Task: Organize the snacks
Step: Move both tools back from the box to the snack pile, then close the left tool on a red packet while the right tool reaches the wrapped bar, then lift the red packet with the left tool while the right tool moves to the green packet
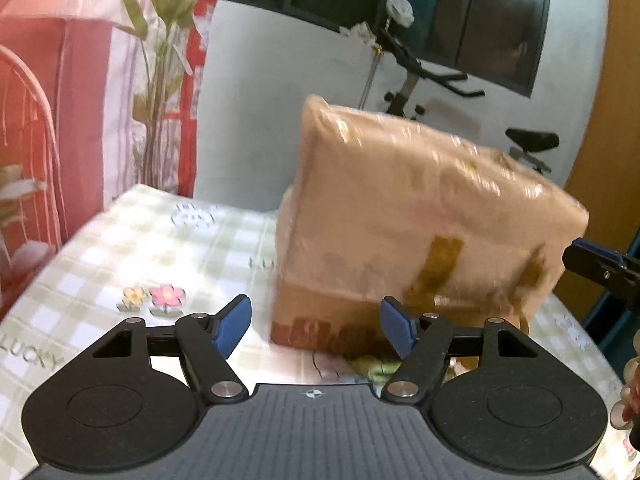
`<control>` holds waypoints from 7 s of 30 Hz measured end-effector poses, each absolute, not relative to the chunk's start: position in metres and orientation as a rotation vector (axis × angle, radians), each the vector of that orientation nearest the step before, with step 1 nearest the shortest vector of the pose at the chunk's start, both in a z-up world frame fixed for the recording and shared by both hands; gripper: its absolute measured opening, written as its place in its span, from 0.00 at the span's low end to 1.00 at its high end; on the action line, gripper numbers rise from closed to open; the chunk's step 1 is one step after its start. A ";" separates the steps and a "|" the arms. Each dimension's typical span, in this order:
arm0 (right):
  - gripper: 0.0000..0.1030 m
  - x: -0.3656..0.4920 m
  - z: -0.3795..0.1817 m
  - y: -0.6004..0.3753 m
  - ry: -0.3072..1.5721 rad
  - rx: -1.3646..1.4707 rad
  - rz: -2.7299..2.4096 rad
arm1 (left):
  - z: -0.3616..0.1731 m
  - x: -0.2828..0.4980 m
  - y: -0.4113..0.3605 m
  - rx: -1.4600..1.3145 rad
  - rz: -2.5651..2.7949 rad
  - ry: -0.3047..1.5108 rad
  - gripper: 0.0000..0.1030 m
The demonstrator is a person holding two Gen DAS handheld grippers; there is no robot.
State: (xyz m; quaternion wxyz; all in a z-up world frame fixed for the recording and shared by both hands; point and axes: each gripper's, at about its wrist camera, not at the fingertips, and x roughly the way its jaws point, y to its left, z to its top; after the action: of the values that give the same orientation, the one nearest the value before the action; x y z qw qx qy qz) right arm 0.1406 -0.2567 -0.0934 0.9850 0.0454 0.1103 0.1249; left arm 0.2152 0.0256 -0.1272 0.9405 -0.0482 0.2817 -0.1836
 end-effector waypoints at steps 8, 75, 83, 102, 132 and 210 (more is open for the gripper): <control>0.58 0.127 -0.129 -0.255 0.302 0.081 0.245 | -0.148 0.212 0.014 -0.086 -0.407 0.618 0.70; 0.77 0.160 -0.217 -0.222 0.679 -0.110 0.307 | -0.207 0.179 0.009 -0.136 -0.430 0.787 0.67; 0.77 0.159 -0.215 -0.234 0.706 -0.093 0.206 | -0.206 0.178 0.009 -0.131 -0.428 0.787 0.67; 0.76 0.150 -0.207 -0.239 0.659 -0.086 0.174 | -0.211 0.182 -0.036 -0.039 -0.471 0.833 0.68; 0.72 0.145 -0.199 -0.223 0.633 -0.105 0.232 | -0.195 0.161 -0.025 0.007 -0.522 0.696 0.36; 0.55 0.191 -0.202 -0.171 0.780 -0.067 0.498 | -0.200 0.170 0.037 -0.169 -0.332 0.651 0.36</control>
State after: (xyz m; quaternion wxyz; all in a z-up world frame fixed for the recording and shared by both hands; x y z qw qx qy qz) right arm 0.1907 -0.1706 -0.2023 0.8943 -0.0322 0.3761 0.2403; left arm 0.1696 0.0365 -0.2004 0.9305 -0.0827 0.3180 -0.1619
